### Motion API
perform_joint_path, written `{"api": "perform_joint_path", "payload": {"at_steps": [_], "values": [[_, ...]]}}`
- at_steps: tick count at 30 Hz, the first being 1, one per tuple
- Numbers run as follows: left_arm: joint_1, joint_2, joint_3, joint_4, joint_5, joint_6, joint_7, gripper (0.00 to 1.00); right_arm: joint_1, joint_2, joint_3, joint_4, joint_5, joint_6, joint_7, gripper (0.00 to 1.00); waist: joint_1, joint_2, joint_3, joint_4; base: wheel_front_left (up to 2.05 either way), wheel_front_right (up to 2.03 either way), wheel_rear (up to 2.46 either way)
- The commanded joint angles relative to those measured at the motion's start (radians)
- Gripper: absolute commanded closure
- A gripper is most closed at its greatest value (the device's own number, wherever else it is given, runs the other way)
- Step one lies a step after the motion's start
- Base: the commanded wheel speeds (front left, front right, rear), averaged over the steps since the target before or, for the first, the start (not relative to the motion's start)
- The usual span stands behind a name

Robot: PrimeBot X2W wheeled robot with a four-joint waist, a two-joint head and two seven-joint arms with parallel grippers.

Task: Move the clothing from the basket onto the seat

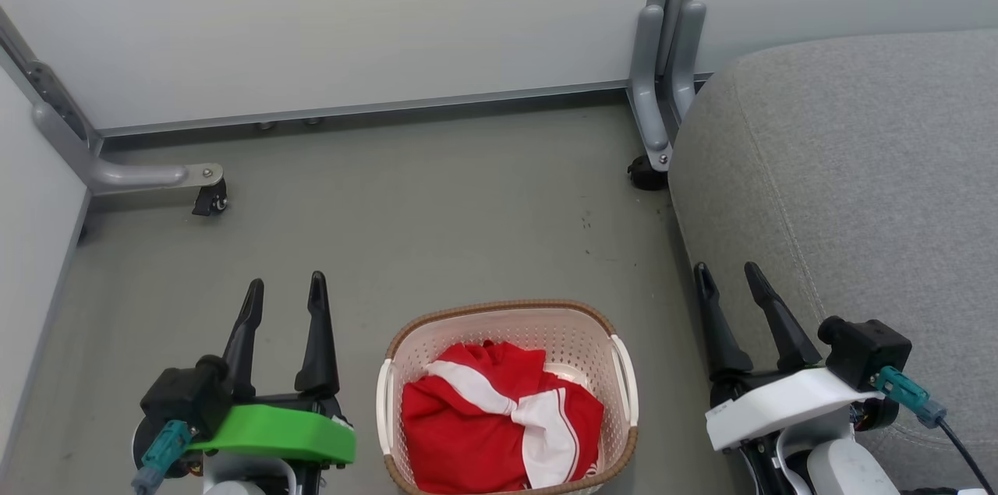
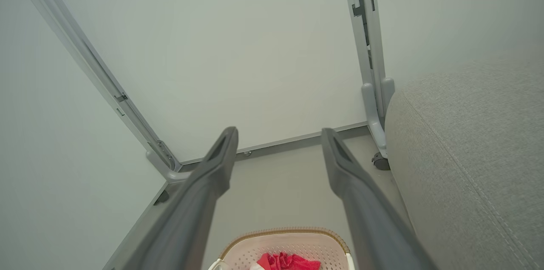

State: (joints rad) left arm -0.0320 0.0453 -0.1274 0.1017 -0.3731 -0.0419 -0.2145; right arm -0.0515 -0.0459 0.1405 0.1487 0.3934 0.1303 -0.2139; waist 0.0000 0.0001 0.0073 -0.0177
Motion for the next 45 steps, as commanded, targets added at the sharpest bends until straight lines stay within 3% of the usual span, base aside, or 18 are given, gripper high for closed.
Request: {"api": "perform_joint_path", "payload": {"at_steps": [1, 25, 45], "values": [[0.003, 0.007, -0.002, -0.001, 0.018, 0.003, -0.009, 0.00, -0.007, -0.005, 0.003, -0.006, -0.023, 0.001, -0.011, 0.00, 0.0000, -0.0001, 0.000, -0.001, 0.00, 0.00, 0.00], [0.003, 0.008, -0.025, 0.013, 0.156, 0.020, -0.054, 0.00, 0.003, -0.007, 0.007, 0.012, -0.215, 0.001, -0.055, 0.00, 0.0000, -0.0001, 0.000, 0.003, 0.00, 0.00, 0.00], [0.003, 0.008, -0.021, 0.040, 0.158, 0.018, -0.050, 0.00, 0.002, -0.006, -0.002, 0.031, -0.211, 0.000, -0.052, 0.00, 0.0000, -0.0001, -0.006, 0.002, 0.00, 0.00, 0.00]]}}
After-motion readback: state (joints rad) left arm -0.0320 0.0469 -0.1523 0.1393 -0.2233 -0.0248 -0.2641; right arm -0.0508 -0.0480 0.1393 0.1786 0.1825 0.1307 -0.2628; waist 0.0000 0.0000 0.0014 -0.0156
